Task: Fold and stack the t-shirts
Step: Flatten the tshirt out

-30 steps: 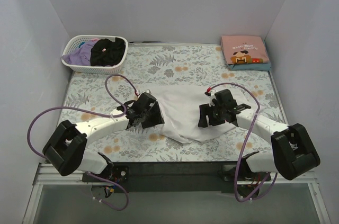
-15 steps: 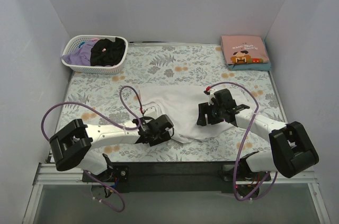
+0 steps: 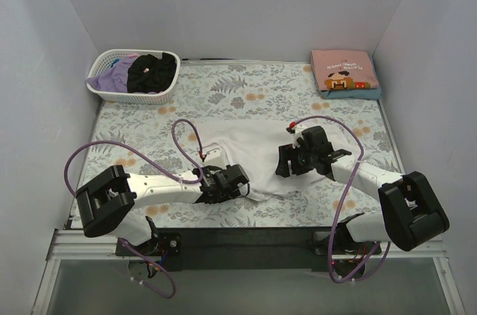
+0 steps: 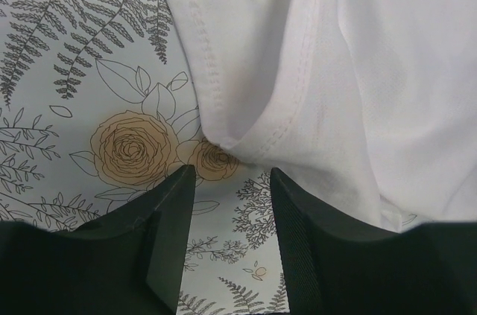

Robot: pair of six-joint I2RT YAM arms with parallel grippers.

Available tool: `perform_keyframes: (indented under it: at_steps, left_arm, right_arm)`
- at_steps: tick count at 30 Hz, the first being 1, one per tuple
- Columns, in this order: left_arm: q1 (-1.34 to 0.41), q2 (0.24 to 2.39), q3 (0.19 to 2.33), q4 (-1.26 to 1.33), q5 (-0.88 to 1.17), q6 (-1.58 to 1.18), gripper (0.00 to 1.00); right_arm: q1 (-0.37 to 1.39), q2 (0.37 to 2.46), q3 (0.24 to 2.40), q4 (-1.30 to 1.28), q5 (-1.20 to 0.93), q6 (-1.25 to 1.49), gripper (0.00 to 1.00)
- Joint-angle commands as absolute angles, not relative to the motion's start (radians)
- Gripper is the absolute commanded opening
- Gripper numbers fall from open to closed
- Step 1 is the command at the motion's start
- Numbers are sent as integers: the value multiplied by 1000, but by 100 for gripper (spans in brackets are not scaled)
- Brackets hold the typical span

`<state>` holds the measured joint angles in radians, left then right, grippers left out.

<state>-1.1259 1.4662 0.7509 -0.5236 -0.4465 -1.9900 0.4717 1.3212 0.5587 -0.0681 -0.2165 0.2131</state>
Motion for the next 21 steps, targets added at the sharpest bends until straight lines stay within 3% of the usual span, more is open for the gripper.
perform_keyframes:
  at_steps: [1,19,21]
  left_arm:
    - [-1143,1450,772,-534,-546,-2539,44]
    - [-1147,1473,722,-465,-601,-2600,47]
    - [-1146,1489,724,-466,-604,-2597,43]
  right_arm:
    - [477,1336,526,-71,-232,201,76]
    - [476,1333,517,-64,-230,193,76]
    - [477,1333,517,-64,-230,193,76]
